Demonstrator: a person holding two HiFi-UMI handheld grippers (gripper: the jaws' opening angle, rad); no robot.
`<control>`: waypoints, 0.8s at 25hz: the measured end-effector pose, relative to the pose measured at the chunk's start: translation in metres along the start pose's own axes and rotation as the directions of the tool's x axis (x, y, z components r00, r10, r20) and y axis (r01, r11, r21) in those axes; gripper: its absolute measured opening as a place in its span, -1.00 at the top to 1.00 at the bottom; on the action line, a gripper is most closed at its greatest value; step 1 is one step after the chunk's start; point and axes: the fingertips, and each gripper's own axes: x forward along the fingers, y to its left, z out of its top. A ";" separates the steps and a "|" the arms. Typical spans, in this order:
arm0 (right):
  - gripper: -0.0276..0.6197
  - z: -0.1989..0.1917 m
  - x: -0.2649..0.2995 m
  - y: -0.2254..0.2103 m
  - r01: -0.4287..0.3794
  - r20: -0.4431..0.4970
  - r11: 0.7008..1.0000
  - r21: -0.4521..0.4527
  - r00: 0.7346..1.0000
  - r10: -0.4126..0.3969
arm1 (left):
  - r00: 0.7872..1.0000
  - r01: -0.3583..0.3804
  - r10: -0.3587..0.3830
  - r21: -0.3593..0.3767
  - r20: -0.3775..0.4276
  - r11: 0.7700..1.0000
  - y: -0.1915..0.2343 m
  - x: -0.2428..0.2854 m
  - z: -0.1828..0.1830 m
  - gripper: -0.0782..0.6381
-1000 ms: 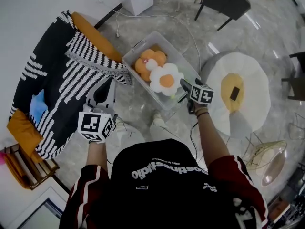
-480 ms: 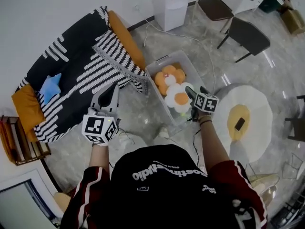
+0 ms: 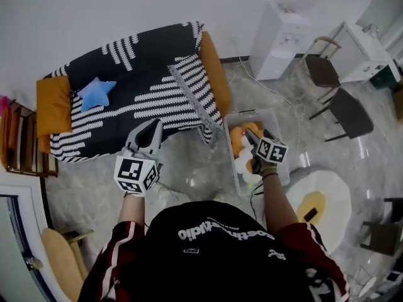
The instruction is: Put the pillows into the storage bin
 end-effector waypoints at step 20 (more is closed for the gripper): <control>-0.27 0.019 0.152 0.366 -0.397 -0.206 0.854 -0.335 0.916 0.345 | 0.893 -0.442 0.449 -0.125 0.029 0.888 0.263 -0.182 -0.031 0.77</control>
